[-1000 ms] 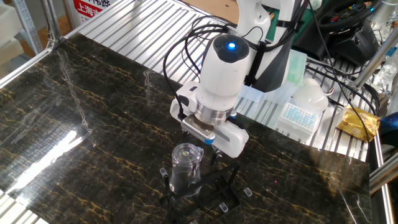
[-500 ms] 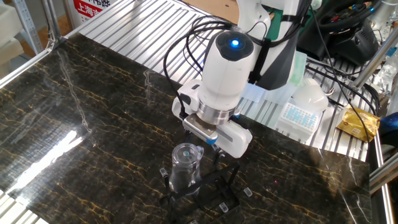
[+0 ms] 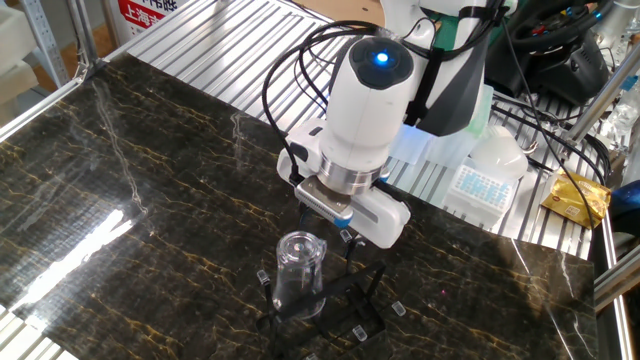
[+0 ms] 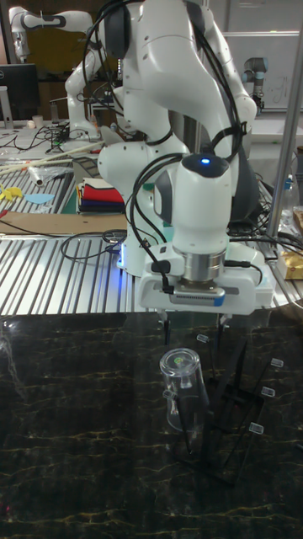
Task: Put the cup on the cup rack
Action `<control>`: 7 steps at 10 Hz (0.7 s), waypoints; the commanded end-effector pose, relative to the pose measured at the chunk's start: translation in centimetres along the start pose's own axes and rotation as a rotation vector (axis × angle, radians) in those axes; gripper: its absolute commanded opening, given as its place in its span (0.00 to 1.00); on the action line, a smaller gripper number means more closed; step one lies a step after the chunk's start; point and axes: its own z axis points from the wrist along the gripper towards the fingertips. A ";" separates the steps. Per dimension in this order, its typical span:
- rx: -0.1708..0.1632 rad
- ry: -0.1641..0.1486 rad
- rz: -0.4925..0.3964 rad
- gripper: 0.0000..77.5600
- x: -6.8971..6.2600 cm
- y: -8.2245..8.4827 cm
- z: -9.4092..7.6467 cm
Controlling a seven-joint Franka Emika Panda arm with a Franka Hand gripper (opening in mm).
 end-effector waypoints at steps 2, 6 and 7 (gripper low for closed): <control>0.042 0.071 -0.128 1.00 -1.3 -5.6 -4.3; 0.035 0.104 -0.174 1.00 -1.3 -9.2 -7.8; 0.039 0.110 -0.177 1.00 -1.2 -9.4 -8.2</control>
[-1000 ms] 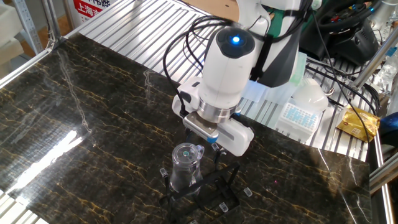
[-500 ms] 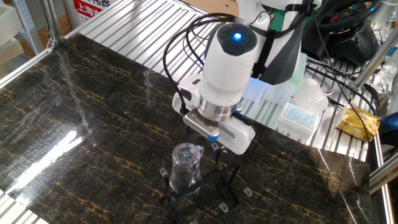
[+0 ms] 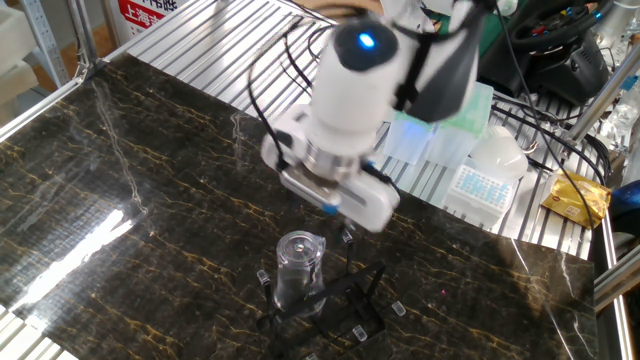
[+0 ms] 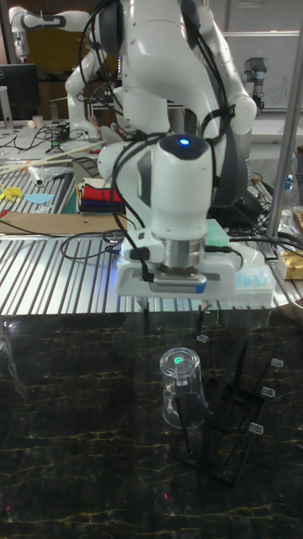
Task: Put the cup on the cup rack
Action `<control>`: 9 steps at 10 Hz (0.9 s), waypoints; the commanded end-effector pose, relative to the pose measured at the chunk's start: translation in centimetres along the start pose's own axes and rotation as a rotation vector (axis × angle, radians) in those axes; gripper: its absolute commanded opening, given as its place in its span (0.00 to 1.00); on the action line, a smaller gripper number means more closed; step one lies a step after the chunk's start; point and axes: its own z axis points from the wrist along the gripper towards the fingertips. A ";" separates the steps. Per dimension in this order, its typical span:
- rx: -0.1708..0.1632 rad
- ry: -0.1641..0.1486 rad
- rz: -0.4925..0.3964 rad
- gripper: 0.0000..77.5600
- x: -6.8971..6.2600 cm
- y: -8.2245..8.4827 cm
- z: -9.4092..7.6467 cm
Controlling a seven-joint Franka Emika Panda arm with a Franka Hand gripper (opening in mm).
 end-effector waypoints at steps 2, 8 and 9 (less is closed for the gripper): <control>0.018 0.074 -0.104 1.00 0.9 -6.0 -6.1; -0.041 0.103 -0.105 1.00 4.3 -6.3 -6.7; -0.040 0.104 -0.100 1.00 4.8 -6.0 -6.8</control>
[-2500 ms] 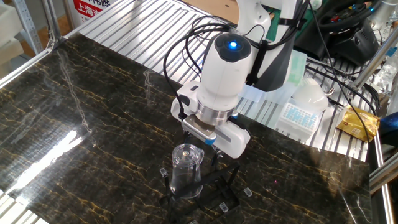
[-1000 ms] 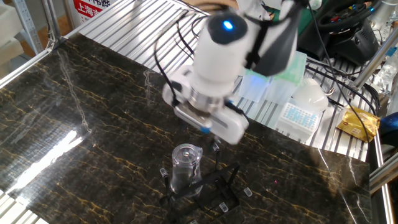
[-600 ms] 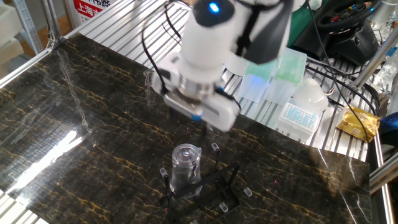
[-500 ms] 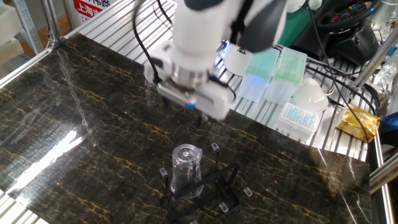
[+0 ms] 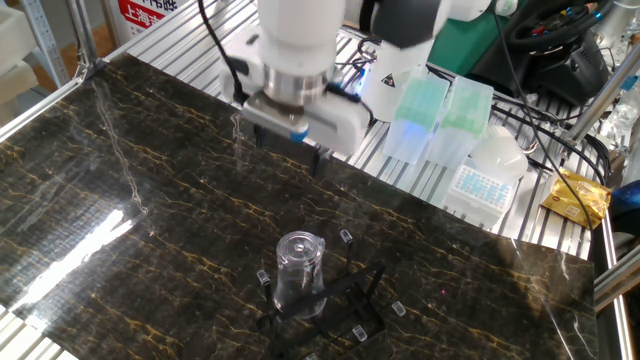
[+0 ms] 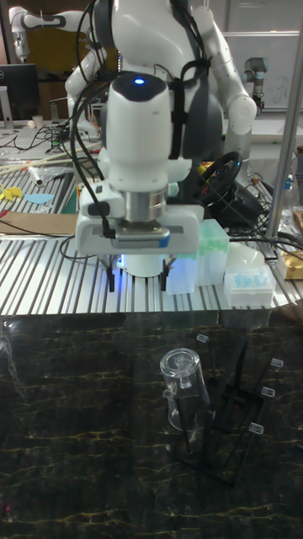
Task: Put the cup on the cup rack
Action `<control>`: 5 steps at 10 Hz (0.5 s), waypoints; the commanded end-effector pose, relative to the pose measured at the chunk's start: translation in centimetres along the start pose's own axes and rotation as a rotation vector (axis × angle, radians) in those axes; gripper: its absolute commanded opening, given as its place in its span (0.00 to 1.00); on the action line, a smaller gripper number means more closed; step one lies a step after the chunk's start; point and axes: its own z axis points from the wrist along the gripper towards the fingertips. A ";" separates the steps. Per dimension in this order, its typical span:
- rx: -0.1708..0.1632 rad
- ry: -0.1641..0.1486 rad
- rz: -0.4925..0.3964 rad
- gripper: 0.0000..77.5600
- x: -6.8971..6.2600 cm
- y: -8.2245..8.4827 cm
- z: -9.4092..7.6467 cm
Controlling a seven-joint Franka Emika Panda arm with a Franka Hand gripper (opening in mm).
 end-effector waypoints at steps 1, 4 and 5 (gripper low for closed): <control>-0.047 -0.008 0.019 1.00 2.4 1.3 0.5; -0.032 -0.005 0.047 1.00 3.1 2.3 -0.5; -0.029 -0.005 0.048 1.00 3.5 2.0 -1.2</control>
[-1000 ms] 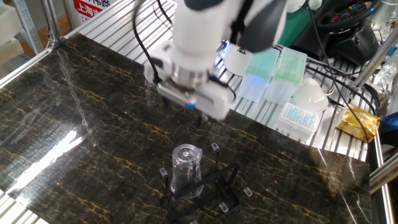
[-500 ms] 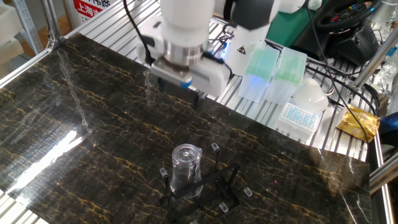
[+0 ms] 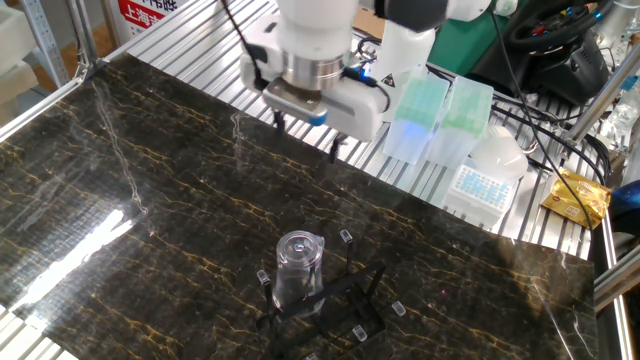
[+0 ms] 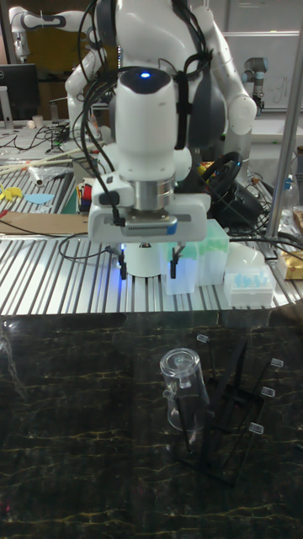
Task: Put the cup on the cup rack
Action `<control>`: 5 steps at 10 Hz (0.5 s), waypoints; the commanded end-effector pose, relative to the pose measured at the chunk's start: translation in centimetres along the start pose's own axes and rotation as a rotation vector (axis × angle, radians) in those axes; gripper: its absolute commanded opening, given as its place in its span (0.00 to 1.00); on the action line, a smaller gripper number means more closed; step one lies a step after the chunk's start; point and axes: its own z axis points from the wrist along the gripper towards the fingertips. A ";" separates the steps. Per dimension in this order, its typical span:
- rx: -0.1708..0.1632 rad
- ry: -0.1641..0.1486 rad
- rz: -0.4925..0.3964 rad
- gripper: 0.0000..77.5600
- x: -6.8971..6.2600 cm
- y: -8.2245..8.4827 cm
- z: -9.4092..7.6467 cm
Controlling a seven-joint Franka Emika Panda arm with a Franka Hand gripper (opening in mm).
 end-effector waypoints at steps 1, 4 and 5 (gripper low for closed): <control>0.008 -0.002 0.017 1.00 1.0 -0.1 -1.7; 0.008 0.002 0.015 1.00 0.8 -0.4 -2.4; 0.013 0.002 0.016 1.00 0.9 -0.7 -3.0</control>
